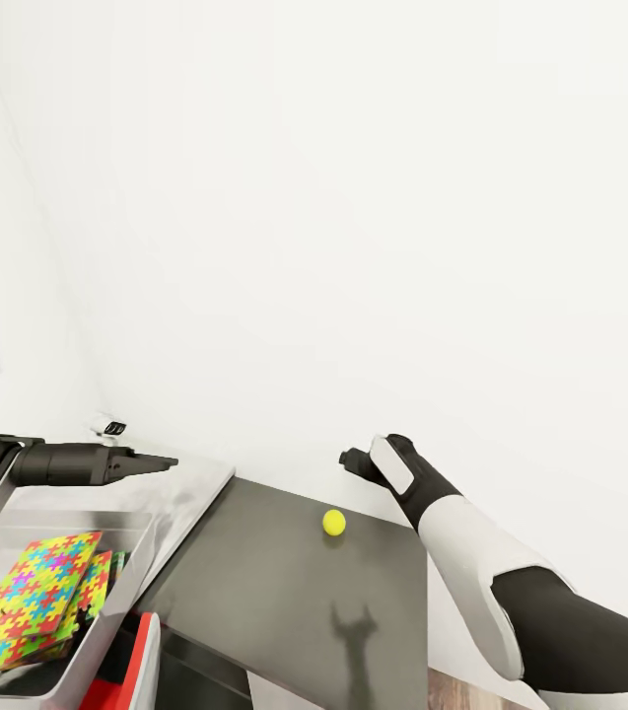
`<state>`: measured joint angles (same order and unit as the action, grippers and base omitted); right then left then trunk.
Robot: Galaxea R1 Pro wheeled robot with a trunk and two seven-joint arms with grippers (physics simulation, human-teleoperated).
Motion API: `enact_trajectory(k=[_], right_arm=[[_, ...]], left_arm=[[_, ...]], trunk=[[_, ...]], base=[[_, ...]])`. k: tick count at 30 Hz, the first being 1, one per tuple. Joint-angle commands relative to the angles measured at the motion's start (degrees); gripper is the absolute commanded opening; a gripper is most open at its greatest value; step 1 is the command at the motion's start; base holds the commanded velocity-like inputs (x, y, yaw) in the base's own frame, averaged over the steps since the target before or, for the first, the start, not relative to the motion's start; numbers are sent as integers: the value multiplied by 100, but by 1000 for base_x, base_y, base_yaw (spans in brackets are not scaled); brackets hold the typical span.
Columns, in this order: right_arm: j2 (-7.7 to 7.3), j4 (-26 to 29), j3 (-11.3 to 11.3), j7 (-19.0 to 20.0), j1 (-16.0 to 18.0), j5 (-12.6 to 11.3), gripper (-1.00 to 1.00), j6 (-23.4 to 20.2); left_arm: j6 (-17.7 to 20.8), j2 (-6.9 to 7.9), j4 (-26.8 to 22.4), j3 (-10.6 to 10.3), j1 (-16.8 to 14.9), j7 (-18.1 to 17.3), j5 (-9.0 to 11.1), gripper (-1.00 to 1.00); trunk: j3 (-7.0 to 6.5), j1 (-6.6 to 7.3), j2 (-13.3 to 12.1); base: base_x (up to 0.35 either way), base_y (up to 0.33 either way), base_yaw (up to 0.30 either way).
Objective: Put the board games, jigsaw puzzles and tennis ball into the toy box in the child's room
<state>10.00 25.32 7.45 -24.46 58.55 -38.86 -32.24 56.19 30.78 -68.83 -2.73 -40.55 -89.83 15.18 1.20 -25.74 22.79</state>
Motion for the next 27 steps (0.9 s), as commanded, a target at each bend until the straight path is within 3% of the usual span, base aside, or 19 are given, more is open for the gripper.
enact_trajectory(k=[1,10,18,27], right_arm=[[0,6,20,-50,4,-42,100,-16],[0,13,98,-49,-2,-20,100,-20],[0,17,585,-43,-8,-24,100,22],[0,18,736,-27,-10,-40,100,33]], left_arm=[[60,7,1,-13,-6,-17,12,100],[59,8,1,-7,-6,-17,11,100],[57,7,1,55,-6,-17,4,100],[58,10,1,70,-6,-17,-4,100]], trunk=[[13,-4,13],[13,-4,13],[32,-4,13],[106,-4,13]], base=[[0,0,0],[0,0,0],[0,0,0],[0,0,0]])
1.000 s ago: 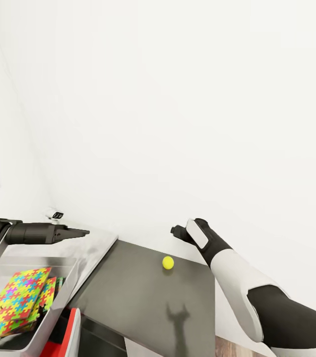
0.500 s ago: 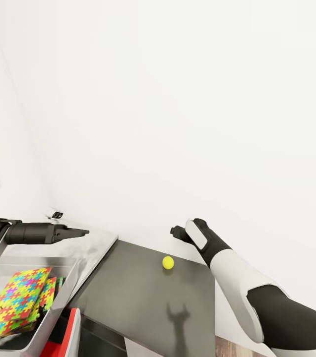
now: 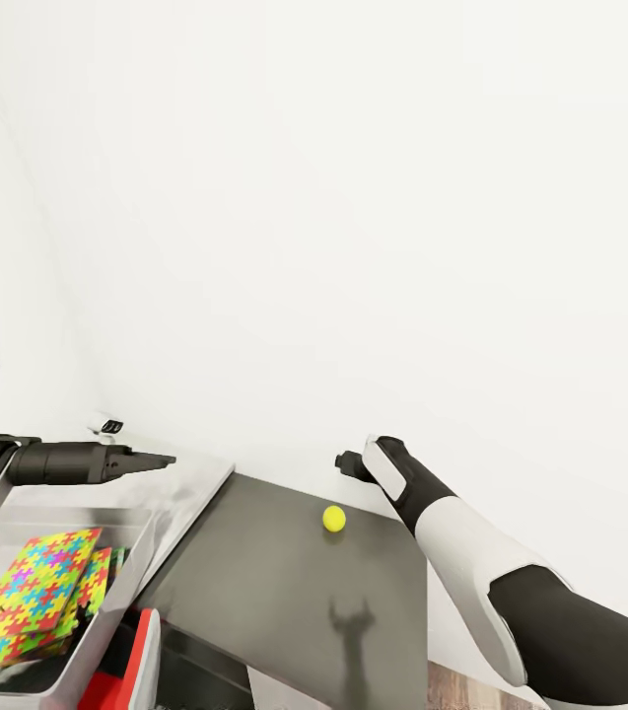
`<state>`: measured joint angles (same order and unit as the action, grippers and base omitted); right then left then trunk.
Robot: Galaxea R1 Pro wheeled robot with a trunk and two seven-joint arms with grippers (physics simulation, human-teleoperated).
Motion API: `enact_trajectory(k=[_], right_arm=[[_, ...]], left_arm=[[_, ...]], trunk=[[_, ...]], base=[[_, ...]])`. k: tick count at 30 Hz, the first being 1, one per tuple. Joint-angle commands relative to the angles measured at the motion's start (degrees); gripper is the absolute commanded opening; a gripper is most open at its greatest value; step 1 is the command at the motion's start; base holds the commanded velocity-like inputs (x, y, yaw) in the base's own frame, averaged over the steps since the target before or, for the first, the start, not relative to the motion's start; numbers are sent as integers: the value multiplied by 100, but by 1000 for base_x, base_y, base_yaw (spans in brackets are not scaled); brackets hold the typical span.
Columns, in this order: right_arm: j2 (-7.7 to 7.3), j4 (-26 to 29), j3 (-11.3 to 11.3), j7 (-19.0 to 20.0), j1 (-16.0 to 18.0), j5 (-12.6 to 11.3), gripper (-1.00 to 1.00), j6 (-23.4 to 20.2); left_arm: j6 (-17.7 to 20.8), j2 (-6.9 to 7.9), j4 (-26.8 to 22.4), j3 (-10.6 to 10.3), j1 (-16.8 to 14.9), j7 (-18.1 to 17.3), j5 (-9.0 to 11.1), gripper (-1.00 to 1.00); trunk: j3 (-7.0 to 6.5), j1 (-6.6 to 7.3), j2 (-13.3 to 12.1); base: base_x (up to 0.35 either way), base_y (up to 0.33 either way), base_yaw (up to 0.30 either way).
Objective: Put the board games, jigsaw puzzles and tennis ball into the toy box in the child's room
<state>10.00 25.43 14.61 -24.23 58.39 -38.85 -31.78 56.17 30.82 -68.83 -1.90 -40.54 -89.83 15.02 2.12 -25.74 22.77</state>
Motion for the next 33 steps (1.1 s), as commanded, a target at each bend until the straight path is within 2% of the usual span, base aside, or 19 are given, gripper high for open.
enact_trajectory(k=[1,11,19,25,33], right_arm=[[0,6,23,-48,6,-42,100,-13],[0,6,39,-35,-1,-44,100,-12],[0,1,42,-19,-2,-54,100,-12],[0,-1,44,-12,-6,-68,100,-12],[0,12,58,-10,-3,-58,100,-11]], left_arm=[[61,8,1,-13,-7,-17,12,100],[77,-4,-44,55,-13,-17,8,100],[260,3,-65,80,-131,-17,-25,100],[360,112,-69,91,-524,-17,-25,100],[356,136,-94,93,-644,-17,-31,100]], trunk=[[24,-4,15],[116,-4,15],[190,-4,15],[246,-4,15],[320,-4,15]], base=[[0,0,0],[0,0,0],[0,0,0],[0,0,0],[0,0,2]])
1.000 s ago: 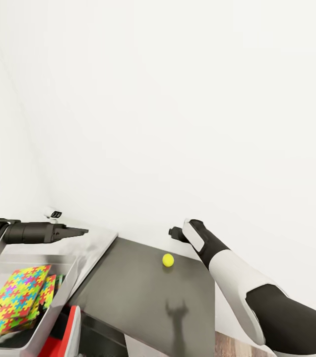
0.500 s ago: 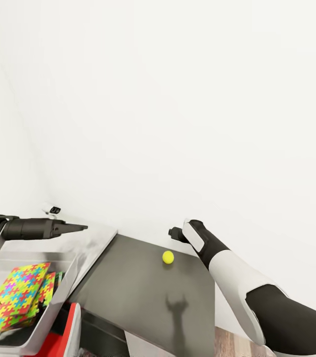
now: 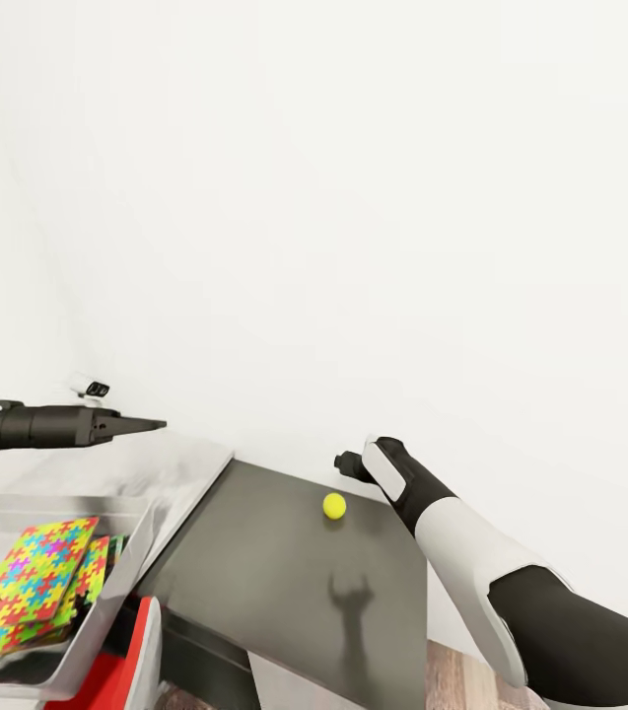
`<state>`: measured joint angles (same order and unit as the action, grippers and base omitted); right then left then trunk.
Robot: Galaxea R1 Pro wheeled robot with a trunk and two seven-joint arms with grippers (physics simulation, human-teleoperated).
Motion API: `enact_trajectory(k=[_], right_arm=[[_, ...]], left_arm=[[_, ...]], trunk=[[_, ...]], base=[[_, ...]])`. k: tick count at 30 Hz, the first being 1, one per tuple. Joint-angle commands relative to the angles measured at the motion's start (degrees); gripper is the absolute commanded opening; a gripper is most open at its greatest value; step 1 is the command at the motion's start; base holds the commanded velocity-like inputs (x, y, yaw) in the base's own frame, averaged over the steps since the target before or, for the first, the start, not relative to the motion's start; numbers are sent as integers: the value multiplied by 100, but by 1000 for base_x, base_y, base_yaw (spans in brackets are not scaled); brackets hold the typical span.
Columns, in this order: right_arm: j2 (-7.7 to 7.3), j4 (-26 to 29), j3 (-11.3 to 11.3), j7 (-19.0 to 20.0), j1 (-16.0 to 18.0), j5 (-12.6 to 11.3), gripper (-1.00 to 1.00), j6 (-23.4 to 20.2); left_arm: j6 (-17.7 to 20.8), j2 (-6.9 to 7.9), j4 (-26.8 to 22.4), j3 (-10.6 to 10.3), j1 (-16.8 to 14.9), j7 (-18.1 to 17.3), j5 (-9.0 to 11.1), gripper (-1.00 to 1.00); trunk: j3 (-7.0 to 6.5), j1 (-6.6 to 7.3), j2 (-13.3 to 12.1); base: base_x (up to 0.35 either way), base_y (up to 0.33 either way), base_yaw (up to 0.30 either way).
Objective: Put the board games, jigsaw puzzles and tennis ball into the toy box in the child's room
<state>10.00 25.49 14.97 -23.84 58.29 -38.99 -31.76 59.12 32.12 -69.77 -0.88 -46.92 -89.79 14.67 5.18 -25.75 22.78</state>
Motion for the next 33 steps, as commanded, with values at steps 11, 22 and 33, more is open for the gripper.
enact_trajectory(k=[11,22,33], right_arm=[[0,2,41,-42,0,-34,100,247],[0,0,98,-3,-2,-28,100,309],[0,9,463,125,5,-21,100,313]], left_arm=[[39,11,-21,-15,-22,-21,1,100],[38,11,-24,-13,-22,-21,1,100],[41,41,-42,-9,-79,-21,-16,100]], trunk=[[116,-4,14],[218,-4,14],[320,-4,14]], base=[[0,0,55],[0,0,66],[0,0,66]])
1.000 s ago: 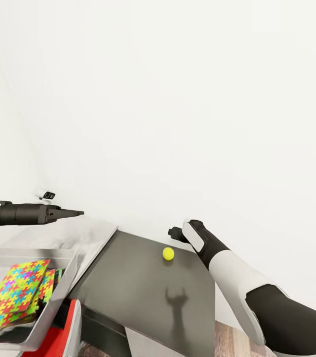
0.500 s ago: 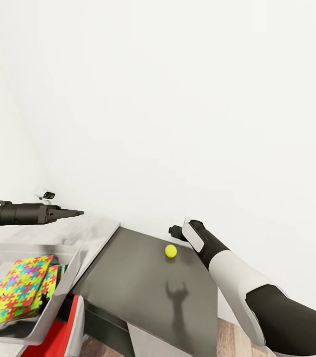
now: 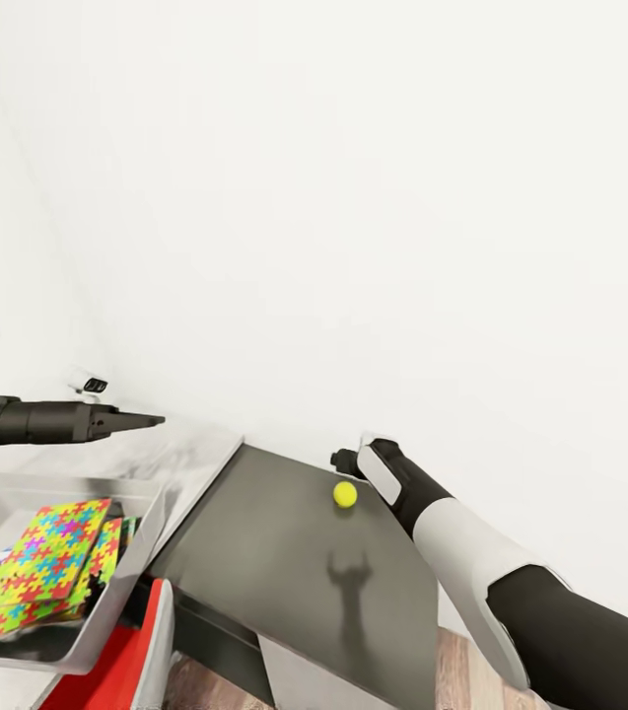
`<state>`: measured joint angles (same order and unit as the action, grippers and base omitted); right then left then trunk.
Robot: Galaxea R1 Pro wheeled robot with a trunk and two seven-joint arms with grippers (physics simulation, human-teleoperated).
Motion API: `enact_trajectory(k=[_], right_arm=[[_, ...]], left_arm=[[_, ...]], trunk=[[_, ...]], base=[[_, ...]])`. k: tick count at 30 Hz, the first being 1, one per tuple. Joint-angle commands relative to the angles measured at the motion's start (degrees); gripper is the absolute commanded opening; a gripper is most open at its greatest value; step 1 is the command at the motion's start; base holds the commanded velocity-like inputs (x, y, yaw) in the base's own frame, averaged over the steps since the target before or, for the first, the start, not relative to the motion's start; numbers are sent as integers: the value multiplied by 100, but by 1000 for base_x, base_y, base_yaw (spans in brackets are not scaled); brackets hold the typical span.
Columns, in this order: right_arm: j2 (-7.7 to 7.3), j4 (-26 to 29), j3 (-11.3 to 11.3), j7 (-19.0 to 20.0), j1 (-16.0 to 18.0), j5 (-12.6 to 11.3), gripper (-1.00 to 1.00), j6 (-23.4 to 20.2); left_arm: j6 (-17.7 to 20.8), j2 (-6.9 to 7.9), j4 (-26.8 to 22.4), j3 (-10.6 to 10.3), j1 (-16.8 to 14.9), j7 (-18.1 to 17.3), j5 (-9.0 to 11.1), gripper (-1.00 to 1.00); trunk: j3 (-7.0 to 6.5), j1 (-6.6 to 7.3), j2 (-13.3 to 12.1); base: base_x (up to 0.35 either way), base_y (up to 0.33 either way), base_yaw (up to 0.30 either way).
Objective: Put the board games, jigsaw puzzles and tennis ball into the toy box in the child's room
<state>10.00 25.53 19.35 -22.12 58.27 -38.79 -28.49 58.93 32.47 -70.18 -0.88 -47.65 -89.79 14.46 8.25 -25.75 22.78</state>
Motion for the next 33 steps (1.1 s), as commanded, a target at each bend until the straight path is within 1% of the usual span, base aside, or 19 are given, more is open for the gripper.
enact_trajectory(k=[1,6,11,14,16,27,33], right_arm=[[0,7,39,-43,7,-41,100,-14],[0,15,80,-24,8,-41,100,-15],[0,28,92,44,8,-39,100,-12],[0,37,94,156,8,-35,100,-9],[0,40,98,192,8,-34,100,-8],[0,48,100,283,8,-32,100,-7],[0,50,104,287,8,-35,100,0]], left_arm=[[62,13,-4,-9,-26,-21,3,100],[76,40,-95,-15,-179,-21,-6,100],[88,57,-370,-23,-282,-21,-17,100],[91,63,-596,-20,-318,-21,-20,100],[92,65,-655,-19,-327,-21,-19,100],[93,67,-755,-26,-413,-21,-22,100],[93,67,-759,-26,-420,-21,-20,100]], trunk=[[23,-4,14],[69,-4,14],[115,-4,14],[143,-4,14],[162,-4,14],[264,-4,14],[315,-4,14]], base=[[0,0,66],[0,0,66],[0,0,66],[0,0,65],[0,0,48],[0,0,11],[0,0,-61]])
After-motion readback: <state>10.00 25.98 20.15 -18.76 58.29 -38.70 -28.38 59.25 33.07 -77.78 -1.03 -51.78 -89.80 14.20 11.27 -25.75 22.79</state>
